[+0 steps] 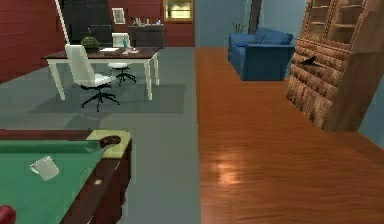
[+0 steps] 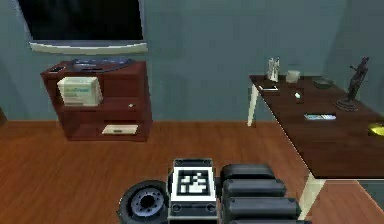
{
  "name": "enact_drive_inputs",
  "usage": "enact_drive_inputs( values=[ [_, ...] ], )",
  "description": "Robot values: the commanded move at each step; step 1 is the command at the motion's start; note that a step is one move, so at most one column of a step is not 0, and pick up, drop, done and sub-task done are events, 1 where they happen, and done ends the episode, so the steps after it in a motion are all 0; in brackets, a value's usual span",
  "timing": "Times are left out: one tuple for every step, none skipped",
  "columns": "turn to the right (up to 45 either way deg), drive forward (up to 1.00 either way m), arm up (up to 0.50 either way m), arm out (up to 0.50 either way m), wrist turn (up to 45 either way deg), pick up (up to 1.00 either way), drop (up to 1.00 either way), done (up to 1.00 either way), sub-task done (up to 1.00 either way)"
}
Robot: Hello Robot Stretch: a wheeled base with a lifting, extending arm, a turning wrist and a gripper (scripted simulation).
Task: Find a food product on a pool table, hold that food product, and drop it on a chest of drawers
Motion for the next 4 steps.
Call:
enact_drive_inputs(
  values=[
    [0.0, 1.00, 0.00, 0.00, 0.0, 0.00, 0.00, 0.00, 0.00],
    [0.0, 1.00, 0.00, 0.00, 0.0, 0.00, 0.00, 0.00, 0.00],
    [0.0, 1.00, 0.00, 0.00, 0.0, 0.00, 0.00, 0.00, 0.00],
    [0.0, 1.00, 0.00, 0.00, 0.0, 0.00, 0.00, 0.00, 0.00]
  ],
)
